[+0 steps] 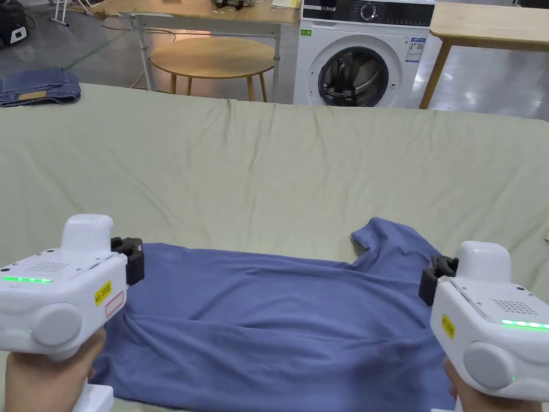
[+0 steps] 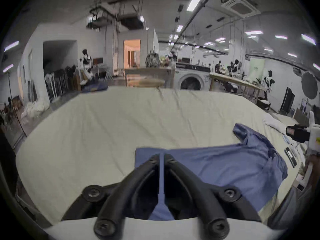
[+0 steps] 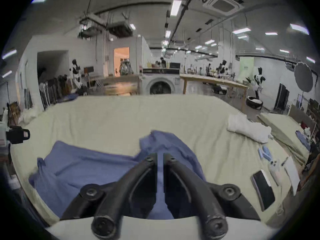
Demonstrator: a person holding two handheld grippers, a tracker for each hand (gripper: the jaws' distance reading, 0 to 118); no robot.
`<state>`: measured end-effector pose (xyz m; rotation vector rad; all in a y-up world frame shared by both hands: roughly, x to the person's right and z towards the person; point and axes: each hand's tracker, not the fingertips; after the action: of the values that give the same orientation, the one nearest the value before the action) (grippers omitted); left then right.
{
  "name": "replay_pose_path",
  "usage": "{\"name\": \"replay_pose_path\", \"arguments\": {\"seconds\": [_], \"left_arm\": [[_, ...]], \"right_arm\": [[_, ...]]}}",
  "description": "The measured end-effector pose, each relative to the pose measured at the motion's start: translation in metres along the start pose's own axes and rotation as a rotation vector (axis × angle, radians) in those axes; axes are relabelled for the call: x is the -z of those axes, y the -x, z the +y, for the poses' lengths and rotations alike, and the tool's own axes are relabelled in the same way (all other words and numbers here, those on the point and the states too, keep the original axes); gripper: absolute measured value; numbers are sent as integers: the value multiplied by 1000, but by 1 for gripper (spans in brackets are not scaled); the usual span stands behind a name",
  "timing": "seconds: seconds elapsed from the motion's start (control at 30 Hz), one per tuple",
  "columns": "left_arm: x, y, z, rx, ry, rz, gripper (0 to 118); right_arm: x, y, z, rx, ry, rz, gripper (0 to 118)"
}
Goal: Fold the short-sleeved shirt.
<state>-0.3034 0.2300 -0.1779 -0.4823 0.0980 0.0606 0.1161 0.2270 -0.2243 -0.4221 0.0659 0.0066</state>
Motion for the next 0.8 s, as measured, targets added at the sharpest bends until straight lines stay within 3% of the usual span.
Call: {"name": "replay_pose_path", "arguments": {"seconds": [0.2,0.47,0.6,0.73,0.8], "left_arm": [[27,3,17,-13,25,12,0],[138,61,40,-154,396,-72,0],[186,76,45,-155,550,-66,1],[216,80,45,-163,657,-97,66],[224,76,42,-171,681,-69,71]], "right_arm": [[8,25,12,2,-53,19,0],[23,28,19,-18,-31,47,0],[34,22,17,-30,5,32,0],[44,14,9,-37,40,15,0],[48,10,3,-43,59,8,0]]}}
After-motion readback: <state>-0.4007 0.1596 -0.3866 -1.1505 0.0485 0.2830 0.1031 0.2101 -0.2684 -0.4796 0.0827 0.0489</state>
